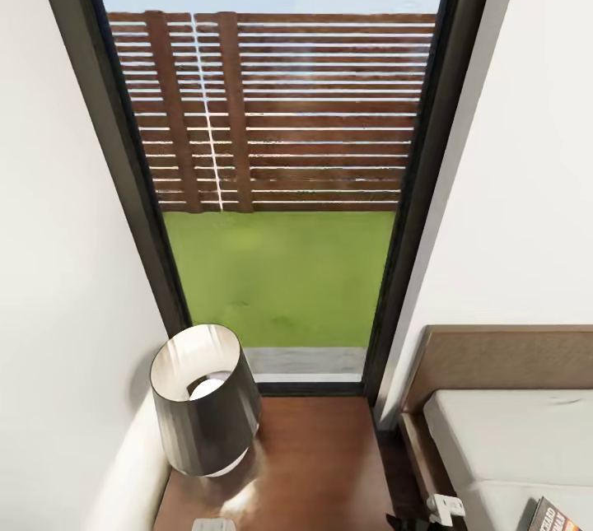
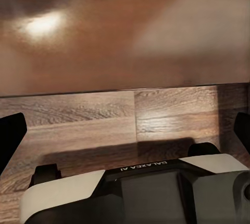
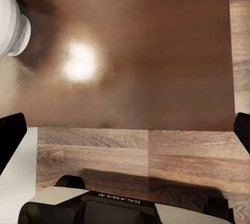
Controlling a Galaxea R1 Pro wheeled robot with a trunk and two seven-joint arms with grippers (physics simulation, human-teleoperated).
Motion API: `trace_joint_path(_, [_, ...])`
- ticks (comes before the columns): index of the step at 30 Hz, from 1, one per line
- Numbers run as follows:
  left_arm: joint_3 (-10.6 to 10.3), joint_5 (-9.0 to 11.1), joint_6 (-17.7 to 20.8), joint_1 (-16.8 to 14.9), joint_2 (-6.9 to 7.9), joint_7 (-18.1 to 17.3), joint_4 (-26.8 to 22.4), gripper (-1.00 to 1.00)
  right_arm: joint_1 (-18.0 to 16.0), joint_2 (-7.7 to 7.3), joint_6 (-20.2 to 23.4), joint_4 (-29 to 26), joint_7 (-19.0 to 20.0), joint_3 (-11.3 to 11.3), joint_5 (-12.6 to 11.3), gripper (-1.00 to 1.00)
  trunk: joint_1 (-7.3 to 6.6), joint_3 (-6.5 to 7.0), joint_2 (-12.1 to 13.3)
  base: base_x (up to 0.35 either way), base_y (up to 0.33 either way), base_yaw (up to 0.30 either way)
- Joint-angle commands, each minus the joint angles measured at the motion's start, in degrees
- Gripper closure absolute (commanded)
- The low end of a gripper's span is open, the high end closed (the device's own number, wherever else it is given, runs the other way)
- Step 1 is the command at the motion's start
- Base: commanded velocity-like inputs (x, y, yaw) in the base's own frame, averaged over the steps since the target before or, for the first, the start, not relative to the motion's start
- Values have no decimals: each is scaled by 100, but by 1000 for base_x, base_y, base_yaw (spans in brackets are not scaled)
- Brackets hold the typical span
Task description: In the bedroom, move the book from the bed onto either nightstand, and place the two sandals side by side next to the bed.
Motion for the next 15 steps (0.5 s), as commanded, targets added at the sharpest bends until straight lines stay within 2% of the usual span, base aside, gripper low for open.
trace_joint_path(1, [-8, 37, -16, -6, 0, -19, 9, -100, -6, -10, -6, 9, 26, 1, -44, -100, 2, -10, -9, 2, 0, -179])
trace_joint_path(15, [-8, 37, -16, -6, 0, -19, 8, -100, -6, -25, -6, 9, 27, 0, -44, -100, 2, -10, -9, 0, 0, -284])
